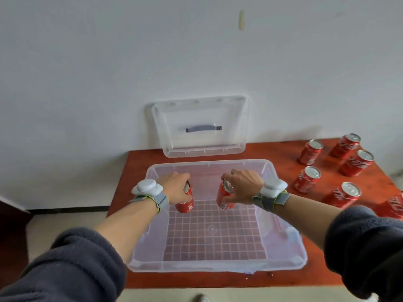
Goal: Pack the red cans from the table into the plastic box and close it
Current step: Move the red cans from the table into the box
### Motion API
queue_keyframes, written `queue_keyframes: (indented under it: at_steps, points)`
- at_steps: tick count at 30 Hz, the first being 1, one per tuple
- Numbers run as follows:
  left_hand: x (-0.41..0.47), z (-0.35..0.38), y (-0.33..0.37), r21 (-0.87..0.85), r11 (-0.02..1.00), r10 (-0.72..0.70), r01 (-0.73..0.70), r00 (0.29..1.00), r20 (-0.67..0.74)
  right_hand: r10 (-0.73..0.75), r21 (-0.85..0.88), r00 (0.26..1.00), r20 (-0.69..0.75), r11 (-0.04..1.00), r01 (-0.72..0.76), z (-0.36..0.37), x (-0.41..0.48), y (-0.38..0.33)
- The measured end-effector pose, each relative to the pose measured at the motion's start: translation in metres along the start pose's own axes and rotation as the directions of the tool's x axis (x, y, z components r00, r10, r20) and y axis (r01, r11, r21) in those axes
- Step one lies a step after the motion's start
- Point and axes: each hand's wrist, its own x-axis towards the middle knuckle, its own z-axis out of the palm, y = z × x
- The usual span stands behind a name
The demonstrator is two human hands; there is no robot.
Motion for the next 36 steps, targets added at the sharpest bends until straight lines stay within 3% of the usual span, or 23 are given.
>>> queue_keyframes:
  at_steps: [8,22,30,36]
  points:
    - [0.032,0.068,-0.041,0.078,0.996,0.041,-0.046,0.997,0.065,0.158,-0.033,0.972,0.175,0.987,-0.155,0.074,0.039,-0.022]
    - [0.046,0.084,-0.028,0.019,1.000,-0.002,0.001,0.996,0.094,0.232,-0.012,0.960,0.155,0.972,-0.233,0.093,0.037,-0.014]
    - [0.036,0.036,0.007,0.056,0.997,-0.037,0.044,0.992,-0.117,0.169,0.051,0.984,-0.059,0.985,-0.166,0.045,0.009,0.003]
    - [0.019,-0.011,0.093,0.014,1.000,-0.013,0.019,0.942,-0.336,0.078,0.086,0.965,-0.251,0.995,-0.058,-0.013,-0.050,0.041]
